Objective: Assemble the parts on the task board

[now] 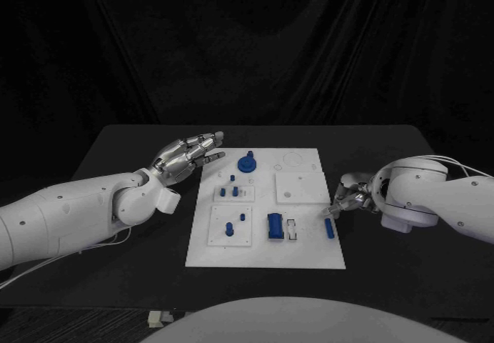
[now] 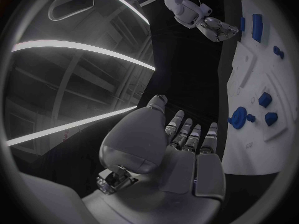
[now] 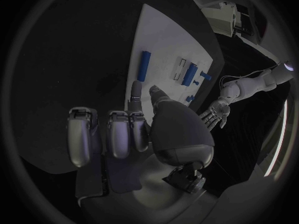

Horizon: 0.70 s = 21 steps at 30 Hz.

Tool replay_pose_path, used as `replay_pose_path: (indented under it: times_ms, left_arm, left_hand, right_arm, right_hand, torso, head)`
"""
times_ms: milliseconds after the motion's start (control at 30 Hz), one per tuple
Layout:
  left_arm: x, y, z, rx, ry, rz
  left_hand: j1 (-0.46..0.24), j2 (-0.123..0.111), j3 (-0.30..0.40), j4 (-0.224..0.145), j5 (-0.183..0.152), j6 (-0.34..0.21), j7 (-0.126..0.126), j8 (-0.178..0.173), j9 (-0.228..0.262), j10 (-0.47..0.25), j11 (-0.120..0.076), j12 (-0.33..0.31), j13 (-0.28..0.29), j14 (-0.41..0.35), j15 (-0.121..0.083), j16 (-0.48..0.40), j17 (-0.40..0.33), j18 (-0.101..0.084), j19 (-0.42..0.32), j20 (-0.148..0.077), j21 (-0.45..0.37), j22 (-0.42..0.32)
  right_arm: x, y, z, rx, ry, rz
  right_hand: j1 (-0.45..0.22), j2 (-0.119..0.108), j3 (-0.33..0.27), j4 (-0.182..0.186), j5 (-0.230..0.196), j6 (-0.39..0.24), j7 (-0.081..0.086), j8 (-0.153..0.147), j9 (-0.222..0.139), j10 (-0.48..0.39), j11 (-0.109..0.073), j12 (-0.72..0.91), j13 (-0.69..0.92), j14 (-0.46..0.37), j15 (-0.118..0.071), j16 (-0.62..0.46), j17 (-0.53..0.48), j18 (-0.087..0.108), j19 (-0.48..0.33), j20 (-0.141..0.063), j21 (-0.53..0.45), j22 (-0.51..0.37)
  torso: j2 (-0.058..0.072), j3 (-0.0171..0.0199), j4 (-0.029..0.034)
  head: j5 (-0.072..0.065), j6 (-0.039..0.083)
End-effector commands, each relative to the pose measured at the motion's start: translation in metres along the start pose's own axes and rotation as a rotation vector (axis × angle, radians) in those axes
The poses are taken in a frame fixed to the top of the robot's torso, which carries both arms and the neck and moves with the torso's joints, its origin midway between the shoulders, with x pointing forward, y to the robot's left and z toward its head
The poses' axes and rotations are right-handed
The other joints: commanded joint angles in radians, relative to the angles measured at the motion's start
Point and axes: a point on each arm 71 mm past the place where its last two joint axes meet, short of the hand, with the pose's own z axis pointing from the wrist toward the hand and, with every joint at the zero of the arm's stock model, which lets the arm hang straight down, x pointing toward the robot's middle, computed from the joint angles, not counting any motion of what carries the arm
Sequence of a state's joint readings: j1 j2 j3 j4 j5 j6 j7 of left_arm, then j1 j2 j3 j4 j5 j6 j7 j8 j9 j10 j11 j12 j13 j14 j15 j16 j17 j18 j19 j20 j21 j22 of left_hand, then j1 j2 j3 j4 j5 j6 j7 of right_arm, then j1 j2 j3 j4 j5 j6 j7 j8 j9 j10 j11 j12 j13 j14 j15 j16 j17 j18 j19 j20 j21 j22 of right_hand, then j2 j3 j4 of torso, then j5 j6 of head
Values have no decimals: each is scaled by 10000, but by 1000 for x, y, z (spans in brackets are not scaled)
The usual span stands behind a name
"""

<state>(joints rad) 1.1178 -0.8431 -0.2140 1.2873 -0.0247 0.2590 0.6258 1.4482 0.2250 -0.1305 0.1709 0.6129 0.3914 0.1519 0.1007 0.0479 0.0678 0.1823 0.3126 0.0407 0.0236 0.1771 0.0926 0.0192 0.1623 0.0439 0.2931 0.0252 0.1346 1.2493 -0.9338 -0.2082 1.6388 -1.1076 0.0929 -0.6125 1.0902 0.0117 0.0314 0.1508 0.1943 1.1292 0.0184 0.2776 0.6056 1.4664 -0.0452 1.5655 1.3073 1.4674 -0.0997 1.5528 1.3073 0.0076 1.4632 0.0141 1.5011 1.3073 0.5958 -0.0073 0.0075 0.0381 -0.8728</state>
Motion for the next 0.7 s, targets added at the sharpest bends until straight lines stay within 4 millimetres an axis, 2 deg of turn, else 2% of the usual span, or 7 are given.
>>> replay_pose_path:
  times_ms: [33, 267, 367, 567, 700]
  left_arm:
    - [2, 0, 0, 91, 115, -112]
    - [1, 0, 0, 61, 119, -114]
    - [1, 0, 0, 49, 127, -119]
    - [2, 1, 1, 36, 144, -131]
    - [2, 1, 1, 29, 152, -139]
  left_hand:
    - [11, 56, 44, 5, 46, 56, 423, 66, 13, 21, 32, 41, 12, -3, 50, 54, 8, 20, 49, 5, 31, -5]
    - [11, 56, 44, 5, 46, 56, 423, 66, 13, 21, 32, 41, 12, -3, 50, 54, 8, 20, 49, 5, 31, -5]
    - [11, 56, 44, 5, 46, 56, 423, 66, 13, 21, 32, 41, 12, -3, 50, 54, 8, 20, 49, 5, 31, -5]
    - [16, 56, 63, 0, 51, 46, 433, 69, 11, 22, 42, 43, 11, -3, 56, 56, 8, 16, 49, 6, 30, -13]
    - [16, 56, 63, 0, 51, 46, 433, 69, 11, 22, 42, 43, 11, -3, 56, 56, 8, 16, 49, 6, 30, -13]
  right_arm:
    - [3, -2, 1, 293, 173, -424]
    - [8, 0, 4, 313, 388, -568]
    - [9, 0, 4, 316, 440, -618]
    - [11, 1, 5, 335, 478, -831]
    - [12, 2, 6, 335, 541, -934]
  right_hand:
    - [-229, -6, -82, 134, -320, 153, -8, -65, -56, 1044, -52, 53, 2635, 936, -72, -71, 2151, 134, 714, -76, -45, 2355]
    - [-601, 51, -306, 399, -895, 231, 12, -267, -227, 1044, -40, 53, 2635, 931, -70, -83, 2123, 133, 718, -81, -47, 2357]
    - [-609, 51, -313, 404, -909, 234, 12, -272, -232, 1044, -39, 53, 2635, 932, -70, -83, 2124, 135, 714, -81, -55, 2354]
    - [-568, 44, -365, 375, -1004, 98, 74, -506, -406, 1044, 5, 53, 2635, 925, -40, -98, 2090, 136, 712, -64, -64, 2351]
    - [-403, 63, -340, 251, -805, 86, 106, -654, -536, 1044, 35, 53, 2635, 921, -13, -108, 2070, 140, 707, -40, -79, 2346]
  torso:
    - [0, -1, 2]
    - [0, -1, 0]
    - [0, -1, 1]
    - [-1, -1, 1]
    - [0, -1, 2]
  head:
    - [-10, 2]
    - [4, 2]
    - [-5, 2]
    - [22, 2]
    - [8, 2]
